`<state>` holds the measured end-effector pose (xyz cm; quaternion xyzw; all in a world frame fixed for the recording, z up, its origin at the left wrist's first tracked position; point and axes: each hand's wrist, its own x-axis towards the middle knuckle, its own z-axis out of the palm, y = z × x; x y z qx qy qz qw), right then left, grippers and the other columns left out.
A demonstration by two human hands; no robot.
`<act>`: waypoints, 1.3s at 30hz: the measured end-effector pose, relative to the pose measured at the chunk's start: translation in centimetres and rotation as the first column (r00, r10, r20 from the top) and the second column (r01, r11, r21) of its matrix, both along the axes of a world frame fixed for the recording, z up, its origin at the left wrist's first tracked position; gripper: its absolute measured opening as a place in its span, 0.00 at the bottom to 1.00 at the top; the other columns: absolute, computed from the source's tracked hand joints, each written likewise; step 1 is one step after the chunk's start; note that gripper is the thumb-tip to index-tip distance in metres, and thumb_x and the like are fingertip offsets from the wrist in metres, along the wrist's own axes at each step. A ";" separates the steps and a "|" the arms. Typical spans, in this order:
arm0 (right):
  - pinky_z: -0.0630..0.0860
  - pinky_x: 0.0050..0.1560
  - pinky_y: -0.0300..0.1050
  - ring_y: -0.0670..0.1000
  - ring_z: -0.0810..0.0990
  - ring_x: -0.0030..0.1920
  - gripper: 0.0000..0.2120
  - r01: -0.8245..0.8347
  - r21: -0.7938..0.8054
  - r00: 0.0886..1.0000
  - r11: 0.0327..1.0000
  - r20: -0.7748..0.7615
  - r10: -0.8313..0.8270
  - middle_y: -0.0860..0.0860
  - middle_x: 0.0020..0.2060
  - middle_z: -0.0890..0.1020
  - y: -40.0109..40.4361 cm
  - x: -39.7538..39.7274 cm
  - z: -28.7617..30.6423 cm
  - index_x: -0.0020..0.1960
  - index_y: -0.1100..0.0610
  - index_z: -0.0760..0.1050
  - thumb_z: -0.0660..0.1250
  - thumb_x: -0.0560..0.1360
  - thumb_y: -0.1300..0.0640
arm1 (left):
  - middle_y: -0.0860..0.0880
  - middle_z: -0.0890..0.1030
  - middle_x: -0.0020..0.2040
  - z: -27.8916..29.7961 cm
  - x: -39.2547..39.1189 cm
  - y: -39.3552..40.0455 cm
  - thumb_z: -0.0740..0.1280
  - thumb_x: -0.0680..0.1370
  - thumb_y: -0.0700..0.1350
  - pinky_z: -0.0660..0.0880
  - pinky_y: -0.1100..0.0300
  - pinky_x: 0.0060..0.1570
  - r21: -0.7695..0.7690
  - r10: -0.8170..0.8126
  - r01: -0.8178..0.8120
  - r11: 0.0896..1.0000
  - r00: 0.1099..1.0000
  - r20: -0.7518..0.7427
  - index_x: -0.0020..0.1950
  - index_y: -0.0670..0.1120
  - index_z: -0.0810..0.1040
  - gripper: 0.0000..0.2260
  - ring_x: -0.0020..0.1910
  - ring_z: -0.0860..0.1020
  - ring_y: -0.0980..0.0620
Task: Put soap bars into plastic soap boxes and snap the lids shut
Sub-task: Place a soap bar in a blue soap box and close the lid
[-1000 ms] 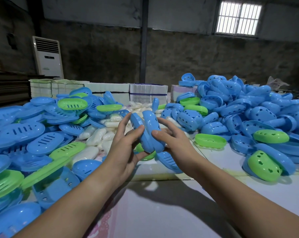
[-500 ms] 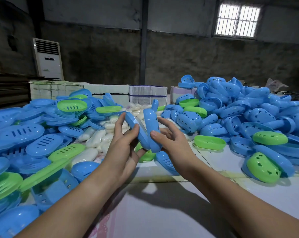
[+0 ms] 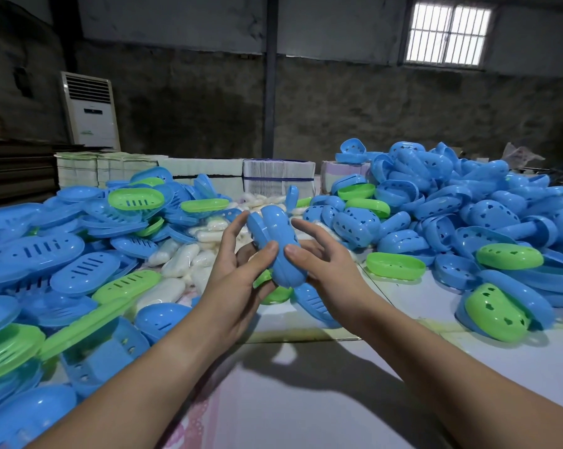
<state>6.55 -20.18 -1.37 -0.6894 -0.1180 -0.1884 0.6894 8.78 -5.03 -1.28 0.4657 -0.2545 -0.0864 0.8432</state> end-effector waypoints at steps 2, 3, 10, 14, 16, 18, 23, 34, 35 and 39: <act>0.79 0.53 0.48 0.54 0.84 0.56 0.35 -0.010 0.020 1.000 1.000 0.005 0.010 0.53 0.54 0.84 0.0 0.0 0.0 0.67 0.44 0.74 0.79 0.62 0.39 | 0.45 0.84 0.62 -0.1 0.0 0.1 0.72 0.70 0.42 0.82 0.56 0.46 0.018 -0.001 0.001 1.000 1.000 0.020 0.74 0.60 0.68 0.33 0.56 0.85 0.49; 0.79 0.52 0.47 0.53 0.84 0.56 0.35 -0.013 0.026 1.000 1.000 0.007 0.012 0.53 0.54 0.84 0.0 -0.1 0.0 0.67 0.44 0.74 0.79 0.63 0.39 | 0.45 0.84 0.62 -0.1 0.0 0.1 0.72 0.70 0.42 0.82 0.57 0.46 0.024 -0.003 0.003 1.000 1.000 0.026 0.73 0.60 0.68 0.34 0.56 0.85 0.49; 0.79 0.53 0.48 0.53 0.83 0.58 0.28 -0.038 0.020 0.999 0.999 0.015 0.037 0.54 0.58 0.82 -0.2 -0.3 0.1 0.65 0.43 0.76 0.77 0.67 0.45 | 0.46 0.85 0.60 -0.1 0.0 0.3 0.73 0.69 0.43 0.83 0.54 0.53 0.068 -0.030 0.027 0.997 0.998 0.050 0.72 0.62 0.70 0.33 0.59 0.84 0.49; 0.79 0.48 0.43 0.51 0.84 0.55 0.26 -0.051 0.007 0.999 0.999 0.008 0.051 0.53 0.56 0.83 -0.4 -0.5 0.3 0.65 0.44 0.77 0.76 0.68 0.46 | 0.46 0.84 0.62 -0.1 -0.1 0.2 0.74 0.68 0.45 0.82 0.53 0.54 0.072 -0.045 0.041 0.997 0.997 0.061 0.72 0.62 0.70 0.34 0.60 0.83 0.48; 0.79 0.47 0.44 0.51 0.84 0.54 0.25 -0.050 -0.011 0.999 0.999 0.002 0.050 0.52 0.54 0.84 -0.4 -0.6 0.3 0.64 0.43 0.77 0.75 0.67 0.45 | 0.45 0.83 0.63 -0.1 -0.1 0.1 0.73 0.69 0.44 0.83 0.54 0.51 0.074 -0.044 0.039 0.997 0.997 0.062 0.73 0.61 0.69 0.34 0.60 0.84 0.47; 0.79 0.47 0.45 0.51 0.84 0.54 0.25 -0.049 -0.027 0.999 0.998 -0.002 0.049 0.53 0.55 0.83 -0.3 -0.6 0.3 0.63 0.42 0.77 0.74 0.67 0.44 | 0.44 0.83 0.63 -0.2 -0.1 0.2 0.73 0.70 0.43 0.82 0.55 0.50 0.084 -0.057 0.051 0.995 0.996 0.061 0.75 0.61 0.69 0.34 0.61 0.83 0.47; 0.80 0.48 0.47 0.52 0.84 0.52 0.29 -0.078 -0.037 0.997 0.996 -0.018 0.078 0.55 0.54 0.83 -0.5 -0.7 0.3 0.67 0.45 0.75 0.74 0.67 0.45 | 0.47 0.84 0.62 -0.1 -0.1 0.4 0.72 0.71 0.44 0.82 0.56 0.50 0.106 -0.094 0.086 0.991 0.993 0.068 0.74 0.63 0.69 0.33 0.61 0.83 0.48; 0.78 0.61 0.58 0.60 0.80 0.60 0.29 -0.091 -0.096 0.996 0.991 -0.006 0.091 0.61 0.61 0.79 -1.1 -0.7 0.4 0.68 0.44 0.74 0.74 0.69 0.45 | 0.46 0.83 0.64 0.2 -0.1 0.6 0.71 0.72 0.43 0.82 0.58 0.48 0.147 -0.113 0.103 0.984 0.992 0.061 0.75 0.55 0.70 0.31 0.60 0.83 0.48; 0.77 0.61 0.59 0.60 0.80 0.60 0.29 -0.094 -0.101 0.996 0.990 -0.008 0.094 0.60 0.61 0.79 -1.2 -0.6 0.3 0.68 0.44 0.74 0.74 0.69 0.45 | 0.45 0.83 0.64 0.2 -0.1 0.6 0.71 0.72 0.43 0.82 0.58 0.48 0.158 -0.107 0.098 0.983 0.993 0.055 0.75 0.52 0.71 0.30 0.60 0.83 0.48; 0.77 0.62 0.59 0.57 0.82 0.58 0.29 -0.099 -0.099 0.995 0.990 0.001 0.100 0.59 0.59 0.80 -1.1 -0.6 0.2 0.69 0.45 0.74 0.75 0.68 0.48 | 0.41 0.81 0.66 -0.1 0.0 0.6 0.71 0.71 0.41 0.83 0.57 0.49 0.160 -0.069 0.065 0.985 0.998 0.014 0.71 0.43 0.74 0.28 0.59 0.83 0.46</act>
